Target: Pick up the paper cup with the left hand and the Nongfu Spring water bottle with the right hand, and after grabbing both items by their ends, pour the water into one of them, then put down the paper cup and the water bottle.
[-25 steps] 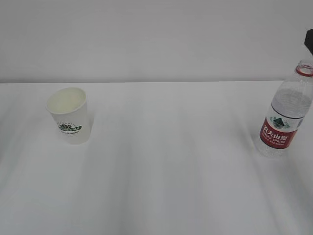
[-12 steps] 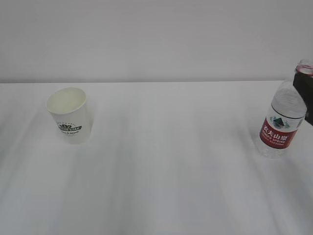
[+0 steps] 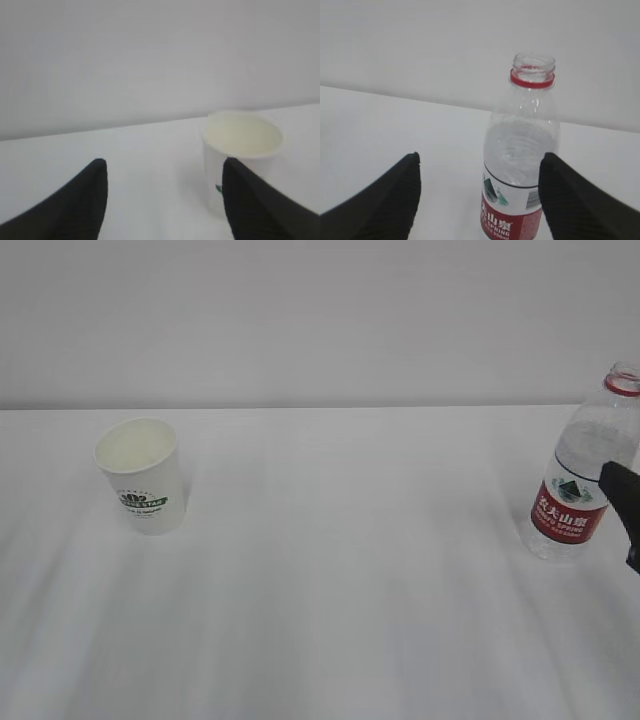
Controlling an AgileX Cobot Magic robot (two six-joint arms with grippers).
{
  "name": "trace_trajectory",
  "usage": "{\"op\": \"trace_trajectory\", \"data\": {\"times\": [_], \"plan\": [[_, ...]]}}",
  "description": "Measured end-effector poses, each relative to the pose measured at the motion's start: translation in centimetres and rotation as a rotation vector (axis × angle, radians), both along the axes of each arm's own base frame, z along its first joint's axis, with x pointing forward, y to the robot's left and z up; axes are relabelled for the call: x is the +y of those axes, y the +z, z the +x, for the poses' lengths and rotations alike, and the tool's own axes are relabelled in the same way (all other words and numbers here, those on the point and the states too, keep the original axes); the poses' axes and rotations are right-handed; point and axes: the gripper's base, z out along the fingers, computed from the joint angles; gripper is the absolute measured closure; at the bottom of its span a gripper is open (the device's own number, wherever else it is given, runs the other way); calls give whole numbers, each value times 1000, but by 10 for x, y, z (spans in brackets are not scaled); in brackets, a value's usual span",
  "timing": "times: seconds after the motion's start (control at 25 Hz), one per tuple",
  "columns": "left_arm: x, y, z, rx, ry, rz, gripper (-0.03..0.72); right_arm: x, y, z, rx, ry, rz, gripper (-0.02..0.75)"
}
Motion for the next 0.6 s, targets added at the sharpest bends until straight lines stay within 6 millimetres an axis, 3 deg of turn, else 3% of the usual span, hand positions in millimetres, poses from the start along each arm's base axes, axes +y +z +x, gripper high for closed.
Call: {"op": "trace_trajectory", "data": {"times": [0.24, 0.6], "plan": [[-6, -24, -11, 131, -74, 18, 165, -1, -14, -16, -6, 6, 15, 183], [-16, -27, -14, 140, -198, 47, 165, -1, -21, -26, -7, 9, 21, 183]]}}
